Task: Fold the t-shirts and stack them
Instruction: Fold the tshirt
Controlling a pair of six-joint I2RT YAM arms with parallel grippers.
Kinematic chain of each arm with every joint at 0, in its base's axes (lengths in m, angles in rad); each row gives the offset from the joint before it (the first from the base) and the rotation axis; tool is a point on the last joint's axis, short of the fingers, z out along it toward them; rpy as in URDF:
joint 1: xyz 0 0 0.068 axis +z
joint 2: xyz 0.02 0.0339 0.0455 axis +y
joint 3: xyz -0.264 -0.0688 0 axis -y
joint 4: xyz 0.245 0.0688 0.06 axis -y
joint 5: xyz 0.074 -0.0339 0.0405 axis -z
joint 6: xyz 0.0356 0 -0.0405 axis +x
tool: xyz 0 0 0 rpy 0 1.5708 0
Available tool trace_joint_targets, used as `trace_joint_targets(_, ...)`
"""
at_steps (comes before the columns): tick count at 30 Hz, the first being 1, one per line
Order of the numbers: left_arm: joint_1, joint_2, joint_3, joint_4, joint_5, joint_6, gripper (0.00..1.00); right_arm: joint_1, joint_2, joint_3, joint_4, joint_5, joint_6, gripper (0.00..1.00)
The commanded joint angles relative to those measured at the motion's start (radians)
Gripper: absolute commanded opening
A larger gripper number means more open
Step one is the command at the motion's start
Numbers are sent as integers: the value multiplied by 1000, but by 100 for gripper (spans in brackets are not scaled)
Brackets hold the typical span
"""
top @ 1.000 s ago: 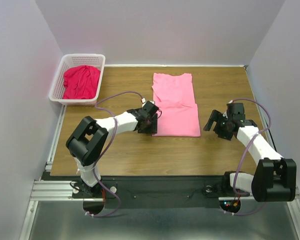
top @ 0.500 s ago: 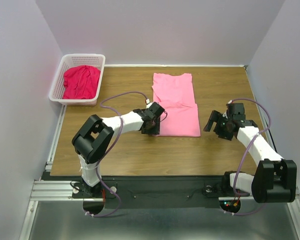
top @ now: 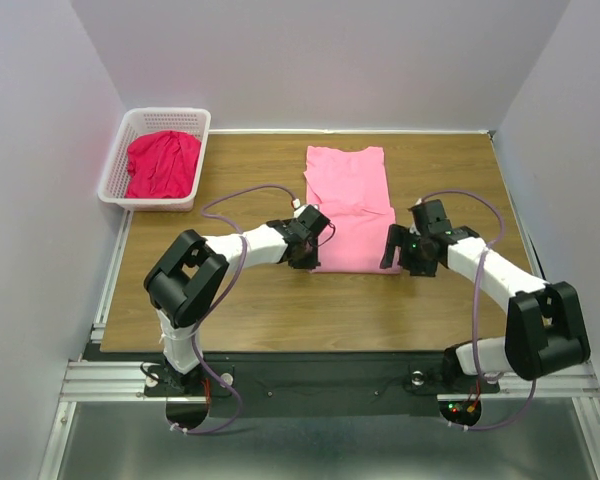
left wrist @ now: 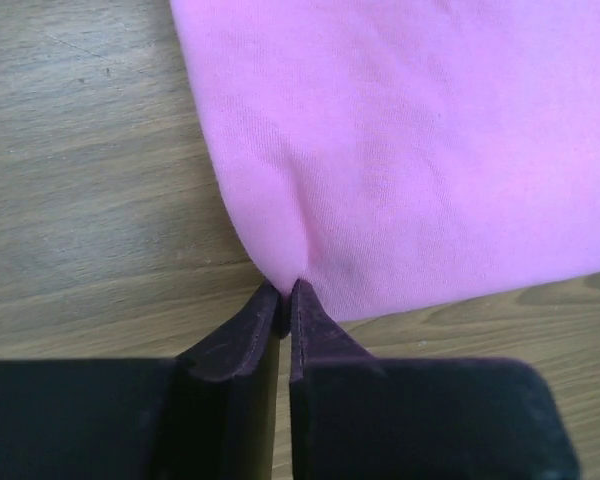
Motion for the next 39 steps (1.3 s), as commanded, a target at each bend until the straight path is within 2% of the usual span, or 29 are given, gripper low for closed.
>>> trace_joint_targets(1,-6,46,-69,-90,-10,18,12,50,54,71,3,109,73,89)
trace_joint_targets(2,-6,40,-70,-90,-10,23,7,53,60,77,3,133,85,84)
trace_joint_targets(8,-6,31,-69,-87,-3,36,3,54,114,91,6,186,95,64)
trace_joint_targets(17,-6,20,-57,-90,1,55,3,54,163,85,37,160,108,46)
trace_joint_targets(28,-5,6,-61,-84,10,66,3,54,163,80,52,206,113,42)
trace_joint_targets(39,-6,9,-64,-83,20,75,3,54,240,45,78,212,108,38)
